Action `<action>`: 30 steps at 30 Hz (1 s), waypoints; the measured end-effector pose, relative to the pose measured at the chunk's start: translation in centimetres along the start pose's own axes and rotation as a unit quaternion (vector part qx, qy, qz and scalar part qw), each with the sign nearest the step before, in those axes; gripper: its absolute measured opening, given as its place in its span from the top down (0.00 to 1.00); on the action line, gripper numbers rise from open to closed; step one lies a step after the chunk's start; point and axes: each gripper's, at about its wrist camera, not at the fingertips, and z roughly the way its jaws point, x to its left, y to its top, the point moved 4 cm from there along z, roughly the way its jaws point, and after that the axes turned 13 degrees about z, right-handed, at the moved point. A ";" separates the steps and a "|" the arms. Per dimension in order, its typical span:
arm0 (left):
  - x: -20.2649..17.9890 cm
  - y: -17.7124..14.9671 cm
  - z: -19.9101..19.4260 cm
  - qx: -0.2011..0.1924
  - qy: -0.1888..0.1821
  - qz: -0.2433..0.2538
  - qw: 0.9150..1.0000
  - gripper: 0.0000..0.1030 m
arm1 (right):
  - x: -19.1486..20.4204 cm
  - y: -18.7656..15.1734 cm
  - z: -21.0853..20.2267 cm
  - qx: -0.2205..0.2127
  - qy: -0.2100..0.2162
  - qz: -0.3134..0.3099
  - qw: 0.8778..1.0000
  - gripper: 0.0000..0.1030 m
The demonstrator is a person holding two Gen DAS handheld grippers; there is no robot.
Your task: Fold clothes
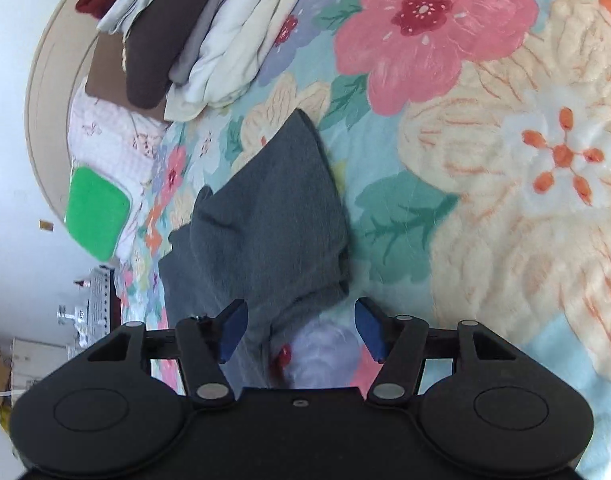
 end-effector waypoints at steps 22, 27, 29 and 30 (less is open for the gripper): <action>3.8 -1.2 0.3 -0.017 0.037 -0.080 0.996 0.60 | 1.9 -2.6 -0.9 -0.179 -0.033 -0.149 0.972 0.90; 6.0 -1.8 -1.4 -0.066 0.032 -0.148 0.986 0.60 | 8.7 -7.7 0.5 -0.169 -0.038 -0.374 0.911 0.89; 7.5 -2.0 -2.6 -0.108 0.029 -0.192 0.975 0.60 | 11.1 -10.9 2.0 -0.125 -0.046 -0.489 0.862 0.89; 8.2 -2.0 -3.1 -0.122 0.025 -0.209 0.970 0.60 | 11.5 -12.4 3.2 -0.096 -0.059 -0.536 0.837 0.89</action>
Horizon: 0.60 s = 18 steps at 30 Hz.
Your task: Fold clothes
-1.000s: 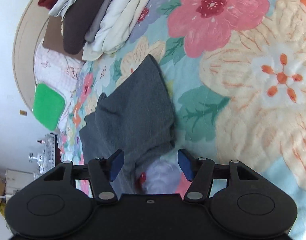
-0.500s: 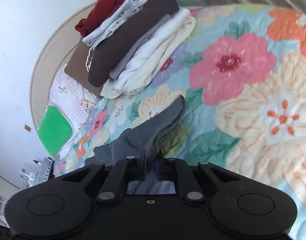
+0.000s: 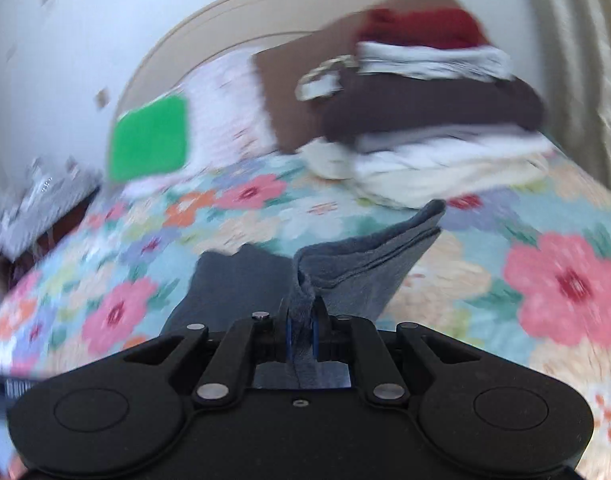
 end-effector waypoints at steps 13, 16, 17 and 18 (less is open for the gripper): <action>0.9 1.8 1.3 0.036 -0.009 0.024 0.999 0.59 | -1.1 -4.0 0.7 0.137 0.146 0.113 0.973 0.51; 0.5 2.1 1.7 0.034 -0.021 0.022 0.999 0.56 | -2.9 -3.8 -1.2 0.128 0.187 0.185 0.956 0.49; 0.2 2.4 1.8 0.031 -0.019 0.025 0.999 0.56 | -3.6 -3.5 -1.5 0.120 0.178 0.202 0.955 0.49; 0.0 2.8 2.0 0.027 -0.017 0.033 0.999 0.56 | -4.4 -3.2 -1.7 0.111 0.163 0.210 0.957 0.49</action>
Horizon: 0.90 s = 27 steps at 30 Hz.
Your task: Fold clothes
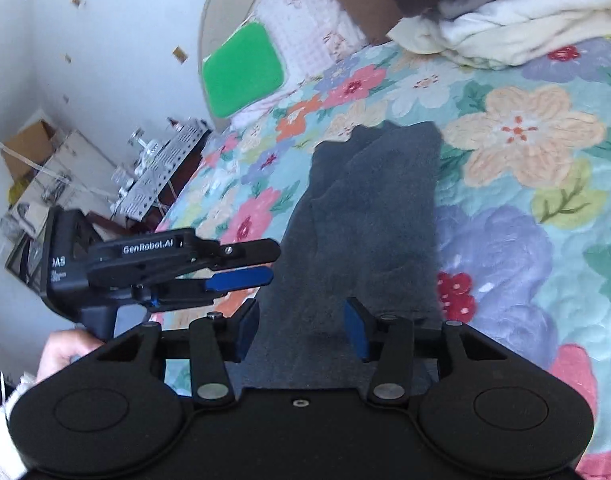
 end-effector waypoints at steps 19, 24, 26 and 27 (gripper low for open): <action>-5.7 11.6 13.1 0.178 -0.119 0.124 0.969 0.37 | -3.1 8.6 5.5 0.024 -0.082 -0.068 0.994 0.41; -7.6 11.2 15.4 0.195 -0.165 0.120 0.959 0.44 | -1.0 7.7 6.6 0.019 -0.045 -0.130 0.990 0.41; -8.6 11.2 16.5 0.200 -0.175 0.123 0.956 0.44 | 0.2 7.0 6.1 -0.001 -0.034 -0.151 0.988 0.41; -9.0 11.3 16.8 0.200 -0.176 0.121 0.956 0.44 | 0.8 6.6 6.0 -0.011 -0.042 -0.168 0.985 0.41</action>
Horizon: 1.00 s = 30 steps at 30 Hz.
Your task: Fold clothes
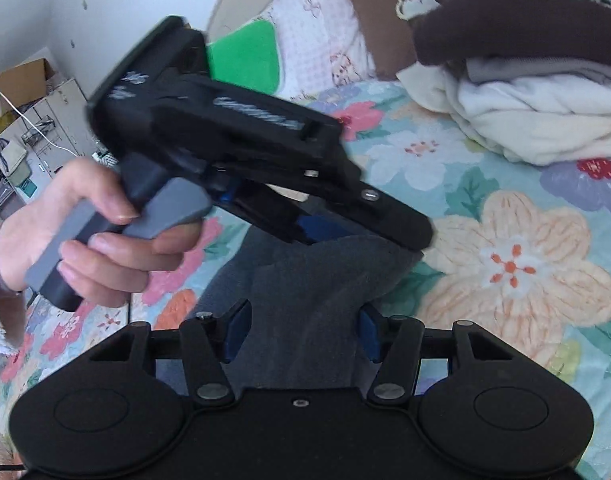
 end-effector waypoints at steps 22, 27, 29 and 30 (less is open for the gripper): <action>1.9 -5.1 -3.6 -0.025 0.097 0.026 0.995 0.41 | -1.1 -6.1 -2.8 0.068 -0.032 0.078 0.994 0.37; 0.6 -7.2 -5.5 -0.081 0.166 0.087 0.979 0.99 | -1.1 -7.0 -3.2 0.058 -0.036 0.086 0.994 0.37; -0.2 -8.3 -6.8 -0.118 0.184 0.103 0.970 0.99 | -1.3 -7.0 -3.3 0.057 -0.035 0.094 0.993 0.37; -0.2 -8.8 -7.0 -0.120 0.191 0.098 0.969 0.99 | -1.4 -6.9 -3.2 0.057 -0.034 0.100 0.993 0.37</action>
